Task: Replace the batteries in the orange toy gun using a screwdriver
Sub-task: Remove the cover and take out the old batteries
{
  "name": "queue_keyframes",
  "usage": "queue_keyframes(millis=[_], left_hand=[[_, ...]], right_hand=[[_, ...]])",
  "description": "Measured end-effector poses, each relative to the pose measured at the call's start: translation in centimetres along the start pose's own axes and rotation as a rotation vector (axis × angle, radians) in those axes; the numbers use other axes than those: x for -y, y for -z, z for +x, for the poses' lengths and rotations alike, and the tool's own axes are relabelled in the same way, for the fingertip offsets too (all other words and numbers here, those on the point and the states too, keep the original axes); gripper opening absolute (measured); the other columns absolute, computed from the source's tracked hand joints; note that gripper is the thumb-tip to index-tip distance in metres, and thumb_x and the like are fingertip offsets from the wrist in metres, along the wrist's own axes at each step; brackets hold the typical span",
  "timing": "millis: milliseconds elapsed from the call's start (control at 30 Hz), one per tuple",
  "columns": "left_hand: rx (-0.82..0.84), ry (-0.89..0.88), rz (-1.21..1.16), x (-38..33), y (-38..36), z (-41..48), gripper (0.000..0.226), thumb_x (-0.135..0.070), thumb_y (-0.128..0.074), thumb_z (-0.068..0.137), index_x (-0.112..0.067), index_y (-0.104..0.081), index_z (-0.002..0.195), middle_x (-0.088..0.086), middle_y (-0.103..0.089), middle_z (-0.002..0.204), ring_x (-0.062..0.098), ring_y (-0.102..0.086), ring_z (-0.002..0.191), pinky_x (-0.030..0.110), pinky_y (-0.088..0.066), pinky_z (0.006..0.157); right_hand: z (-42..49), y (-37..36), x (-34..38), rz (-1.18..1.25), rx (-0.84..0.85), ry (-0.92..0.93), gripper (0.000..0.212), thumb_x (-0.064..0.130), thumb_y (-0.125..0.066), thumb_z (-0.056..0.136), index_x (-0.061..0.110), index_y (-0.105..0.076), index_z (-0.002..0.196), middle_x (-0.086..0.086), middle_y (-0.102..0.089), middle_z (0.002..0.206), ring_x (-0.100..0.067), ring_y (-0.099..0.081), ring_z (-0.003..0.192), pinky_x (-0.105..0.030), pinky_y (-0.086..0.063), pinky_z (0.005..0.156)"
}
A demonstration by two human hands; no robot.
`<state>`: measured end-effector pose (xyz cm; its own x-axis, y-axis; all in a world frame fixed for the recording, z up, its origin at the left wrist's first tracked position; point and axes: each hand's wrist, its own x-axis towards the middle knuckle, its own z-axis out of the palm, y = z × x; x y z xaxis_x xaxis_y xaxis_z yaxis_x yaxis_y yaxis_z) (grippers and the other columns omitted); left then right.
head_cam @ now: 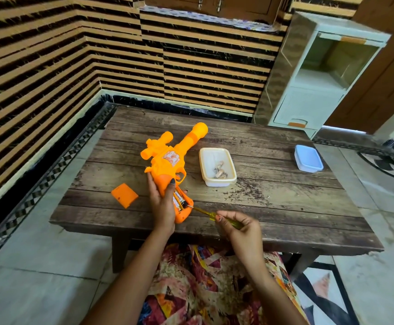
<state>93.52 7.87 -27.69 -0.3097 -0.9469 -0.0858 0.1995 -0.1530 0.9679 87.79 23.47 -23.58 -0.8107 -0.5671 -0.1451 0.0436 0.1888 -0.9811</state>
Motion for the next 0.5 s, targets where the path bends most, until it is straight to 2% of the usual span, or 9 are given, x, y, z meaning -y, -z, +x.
queue_keyframes(millis=[67,133,167,200,300,367,400,500], left_hand=[[0.025,0.010,-0.053,-0.5,-0.2,-0.2,0.073,-0.029,-0.062,0.086,-0.051,-0.018,0.139,0.005,-0.047,0.138,0.030,-0.067,0.090,0.048,-0.055,0.077],[0.045,-0.001,-0.049,-0.2,-0.3,-0.1,0.071,-0.013,-0.054,0.091,-0.037,-0.014,0.144,0.008,-0.049,0.133,0.017,-0.069,0.069,0.034,-0.057,0.061],[0.040,-0.007,-0.040,-0.1,-0.3,-0.1,0.071,-0.013,-0.054,0.091,-0.036,-0.014,0.144,0.008,-0.049,0.133,0.016,-0.069,0.071,0.034,-0.057,0.061],[0.039,-0.011,-0.028,0.0,-0.2,-0.1,0.071,-0.017,-0.056,0.090,-0.038,-0.016,0.144,0.008,-0.048,0.135,0.022,-0.069,0.080,0.038,-0.057,0.066],[0.013,0.018,-0.009,-0.1,-0.2,-0.3,0.073,-0.038,-0.065,0.081,-0.056,-0.020,0.136,0.008,-0.046,0.139,0.041,-0.057,0.107,0.058,-0.049,0.086],[0.012,0.026,-0.005,1.0,0.0,0.2,0.074,-0.058,-0.069,0.068,-0.070,-0.022,0.124,0.006,-0.043,0.143,0.043,-0.051,0.116,0.063,-0.044,0.091],[0.017,0.026,0.005,0.8,0.0,0.1,0.076,-0.062,-0.070,0.065,-0.070,-0.022,0.124,0.005,-0.042,0.143,0.043,-0.050,0.117,0.063,-0.043,0.092],[0.034,0.043,-0.065,-0.6,-0.1,-0.1,0.076,-0.037,-0.066,0.081,-0.049,-0.018,0.140,0.005,-0.046,0.138,0.036,-0.062,0.100,0.054,-0.051,0.086]], right_hand=[[0.2,0.5,1.0,-0.207,0.020,0.104,0.022,0.008,-0.071,0.079,0.029,-0.071,0.075,0.010,-0.071,0.075,-0.004,-0.064,0.071,-0.021,-0.050,0.071],[0.5,0.6,2.7,-0.471,0.046,0.249,0.013,0.012,-0.072,0.080,0.024,-0.074,0.083,0.009,-0.070,0.081,-0.003,-0.064,0.073,-0.018,-0.050,0.071],[0.7,0.5,3.6,-0.568,0.069,0.289,0.010,0.013,-0.071,0.080,0.020,-0.074,0.087,0.006,-0.071,0.084,-0.007,-0.064,0.075,-0.021,-0.051,0.074],[1.0,0.3,4.4,-0.653,0.094,0.307,0.010,0.015,-0.071,0.080,0.018,-0.074,0.089,0.003,-0.071,0.086,-0.011,-0.065,0.077,-0.024,-0.051,0.076],[1.8,-0.6,5.8,-0.834,0.147,0.313,0.013,0.018,-0.068,0.082,0.019,-0.074,0.093,-0.002,-0.073,0.090,-0.018,-0.066,0.083,-0.028,-0.051,0.078],[2.1,-0.8,5.9,-0.805,0.135,0.296,0.013,0.017,-0.068,0.082,0.018,-0.074,0.093,-0.002,-0.073,0.089,-0.017,-0.066,0.082,-0.026,-0.050,0.077],[2.1,-0.7,5.6,-0.745,0.120,0.278,0.012,0.016,-0.069,0.081,0.016,-0.074,0.092,-0.002,-0.072,0.086,-0.016,-0.065,0.080,-0.024,-0.050,0.076],[1.7,-0.1,4.0,-0.485,0.075,0.202,0.008,0.009,-0.071,0.079,0.015,-0.074,0.084,0.003,-0.070,0.079,-0.009,-0.064,0.074,-0.019,-0.049,0.072]])
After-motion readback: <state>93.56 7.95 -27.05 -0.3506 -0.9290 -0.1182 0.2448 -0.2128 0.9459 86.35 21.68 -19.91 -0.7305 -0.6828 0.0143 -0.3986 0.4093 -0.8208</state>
